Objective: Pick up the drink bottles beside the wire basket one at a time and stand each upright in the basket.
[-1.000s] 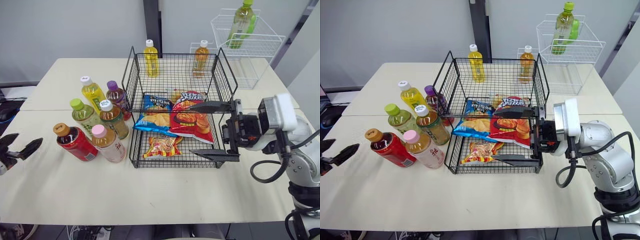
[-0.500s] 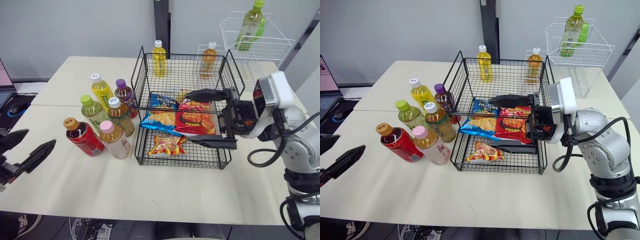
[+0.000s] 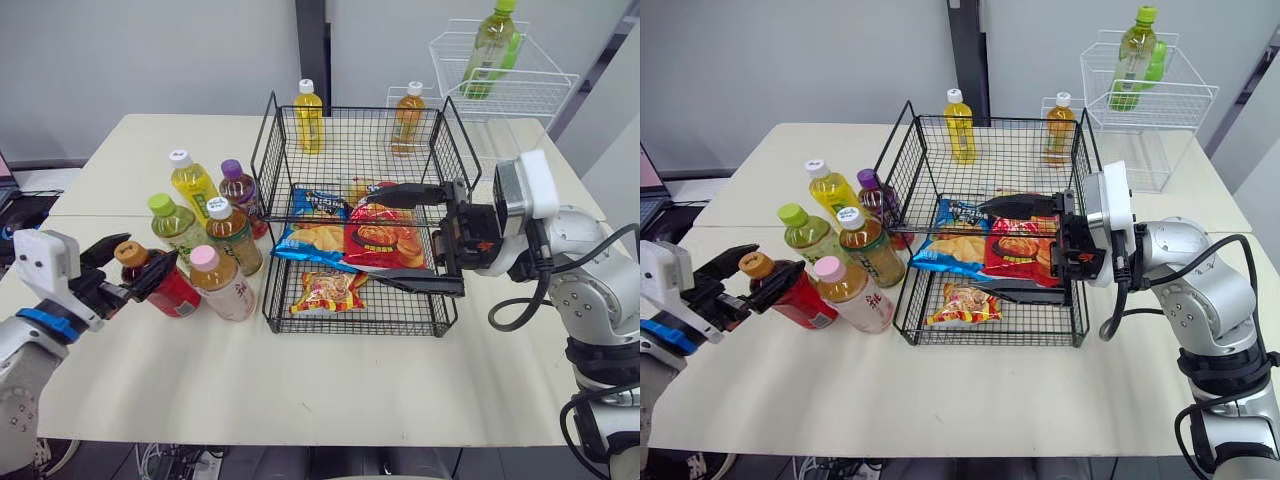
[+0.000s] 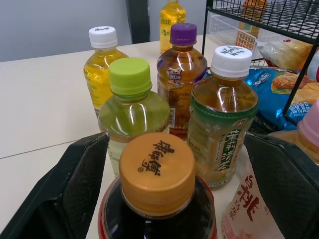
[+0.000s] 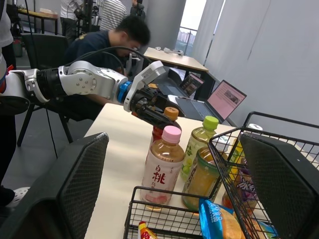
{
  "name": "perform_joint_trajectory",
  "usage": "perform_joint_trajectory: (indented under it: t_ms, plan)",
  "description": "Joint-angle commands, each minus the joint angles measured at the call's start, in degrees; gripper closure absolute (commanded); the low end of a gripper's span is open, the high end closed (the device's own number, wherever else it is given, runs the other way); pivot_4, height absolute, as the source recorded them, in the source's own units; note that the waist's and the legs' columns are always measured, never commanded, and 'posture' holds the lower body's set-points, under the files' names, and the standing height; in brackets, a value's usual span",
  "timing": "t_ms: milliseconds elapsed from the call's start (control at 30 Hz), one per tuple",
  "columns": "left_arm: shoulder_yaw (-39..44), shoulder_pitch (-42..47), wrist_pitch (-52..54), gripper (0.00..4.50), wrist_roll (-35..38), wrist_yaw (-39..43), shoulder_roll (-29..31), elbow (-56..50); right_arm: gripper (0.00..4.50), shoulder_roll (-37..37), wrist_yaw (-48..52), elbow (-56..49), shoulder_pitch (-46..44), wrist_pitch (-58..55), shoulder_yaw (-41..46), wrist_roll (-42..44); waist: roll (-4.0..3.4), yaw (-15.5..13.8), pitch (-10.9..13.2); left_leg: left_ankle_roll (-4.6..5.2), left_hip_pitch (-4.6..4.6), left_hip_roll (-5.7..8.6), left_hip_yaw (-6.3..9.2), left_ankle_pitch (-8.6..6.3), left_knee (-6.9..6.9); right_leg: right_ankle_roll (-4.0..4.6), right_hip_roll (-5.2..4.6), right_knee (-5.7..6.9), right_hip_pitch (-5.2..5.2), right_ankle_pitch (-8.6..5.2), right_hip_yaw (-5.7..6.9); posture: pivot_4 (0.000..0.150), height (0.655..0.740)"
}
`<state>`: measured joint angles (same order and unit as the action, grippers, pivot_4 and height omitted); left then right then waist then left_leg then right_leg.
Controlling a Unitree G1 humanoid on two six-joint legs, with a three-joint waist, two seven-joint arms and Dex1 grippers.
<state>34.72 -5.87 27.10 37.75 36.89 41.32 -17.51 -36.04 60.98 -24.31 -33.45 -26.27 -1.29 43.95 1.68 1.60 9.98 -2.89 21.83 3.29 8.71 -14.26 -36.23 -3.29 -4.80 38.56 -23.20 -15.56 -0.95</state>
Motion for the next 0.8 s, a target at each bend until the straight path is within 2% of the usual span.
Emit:
perform_joint_trajectory:
  t_ms: [33, 100, 367, 667, 800]
  plan:
    - [-0.1, 1.2, -1.7, 0.20, -1.1, -0.3, 0.0, -0.5, 0.00, -0.8, -0.7, -2.7, 0.1, -0.3, 1.7, 0.6, 0.00, 0.0, 0.0, 0.00, 0.00, 0.00, 0.01, 0.00, 0.00, 0.00, 0.00, 0.00, 0.00, 0.00, 0.01, 0.150, 0.7400]
    - [-0.2, 1.4, -1.9, 0.60, -1.5, -0.5, -0.2, -0.3, 0.00, -0.9, -0.8, -2.8, 0.3, -0.5, 1.9, 0.6, 0.00, 0.0, 0.0, 0.00, 0.01, 0.01, 0.00, 0.00, 0.00, 0.00, -0.01, 0.00, 0.00, 0.00, -0.01, 0.150, 0.7400]
    - [-0.1, 1.2, -1.5, 3.11, -1.9, -1.3, -0.5, -0.4, 0.00, -1.3, -1.1, -3.2, 0.9, -0.6, 2.2, 0.9, 0.00, 0.0, 0.0, 0.00, 0.01, 0.01, 0.00, 0.00, 0.00, 0.00, -0.01, -0.02, 0.00, 0.00, 0.00, 0.150, 0.7400]
    - [2.7, 0.6, -0.1, 3.13, 2.5, -1.5, -0.8, -3.0, 0.00, -1.2, -1.0, -3.1, 1.1, -0.2, 2.1, 1.0, 0.01, 0.0, 0.0, 0.00, 0.01, 0.00, 0.00, 0.00, 0.00, -0.01, -0.01, -0.03, 0.00, 0.00, 0.00, 0.150, 0.7400]
    - [6.3, 1.9, 2.1, 3.13, 5.7, -0.5, 2.2, -4.1, 0.00, -0.5, -0.7, -2.6, 0.9, 0.4, 1.6, 0.7, 0.13, 0.0, 0.1, 0.00, 0.05, 0.00, 0.03, 0.00, 0.00, -0.01, -0.01, -0.06, 0.00, 0.00, 0.03, 0.150, 0.7400]
